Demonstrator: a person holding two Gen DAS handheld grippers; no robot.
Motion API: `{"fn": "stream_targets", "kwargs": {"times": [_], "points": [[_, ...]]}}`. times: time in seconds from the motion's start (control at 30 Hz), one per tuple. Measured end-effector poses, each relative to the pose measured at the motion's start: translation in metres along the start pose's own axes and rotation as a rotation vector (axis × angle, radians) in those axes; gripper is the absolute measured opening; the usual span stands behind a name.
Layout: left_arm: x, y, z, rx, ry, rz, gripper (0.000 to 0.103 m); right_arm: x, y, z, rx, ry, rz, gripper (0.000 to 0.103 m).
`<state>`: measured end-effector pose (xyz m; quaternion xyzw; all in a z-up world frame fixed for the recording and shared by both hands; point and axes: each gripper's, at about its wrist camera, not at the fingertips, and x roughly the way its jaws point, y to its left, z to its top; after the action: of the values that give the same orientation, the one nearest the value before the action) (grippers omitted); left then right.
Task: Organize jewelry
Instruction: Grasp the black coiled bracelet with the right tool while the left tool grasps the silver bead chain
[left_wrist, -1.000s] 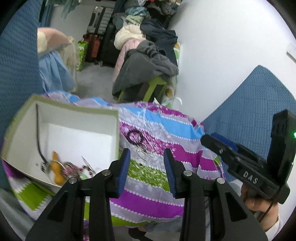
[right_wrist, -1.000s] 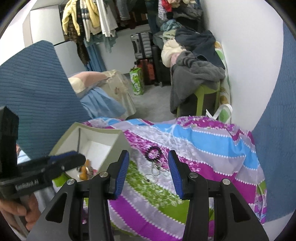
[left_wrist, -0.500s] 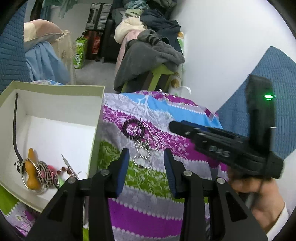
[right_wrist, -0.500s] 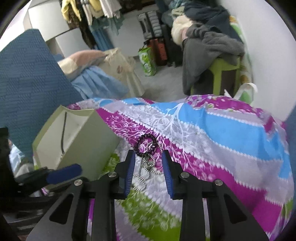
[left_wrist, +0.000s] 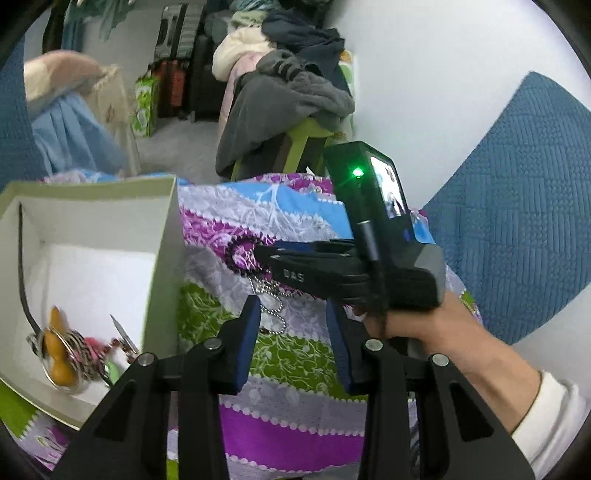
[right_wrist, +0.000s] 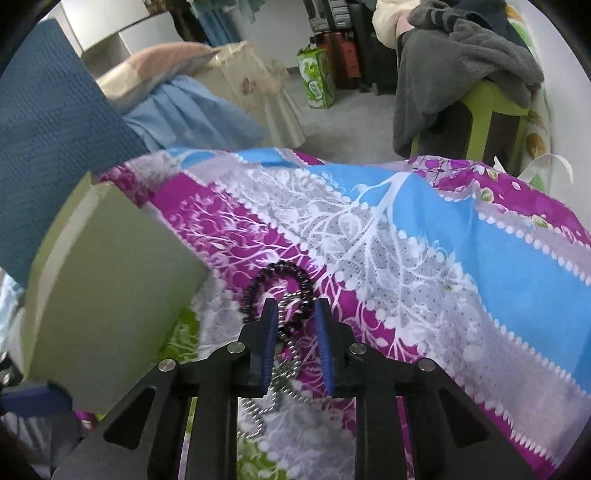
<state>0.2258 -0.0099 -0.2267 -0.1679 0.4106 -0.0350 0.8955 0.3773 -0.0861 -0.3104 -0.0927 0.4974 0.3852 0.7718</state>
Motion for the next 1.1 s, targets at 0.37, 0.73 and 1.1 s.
{"fn": "stream_targets", "kwargs": {"times": [0.37,0.73,1.1], "points": [[0.019,-0.005,-0.002,-0.010,0.045,0.014,0.037,-0.015,-0.009,-0.006,0.014,-0.042,-0.052,0.007],[0.070,-0.010,-0.003,0.023,0.119,0.074,0.037,-0.057,-0.043,-0.029,0.106,-0.095,-0.142,0.007],[0.111,0.003,0.002,0.062,0.130,0.146,0.037,-0.083,-0.045,-0.058,0.199,-0.083,-0.186,0.007]]}}
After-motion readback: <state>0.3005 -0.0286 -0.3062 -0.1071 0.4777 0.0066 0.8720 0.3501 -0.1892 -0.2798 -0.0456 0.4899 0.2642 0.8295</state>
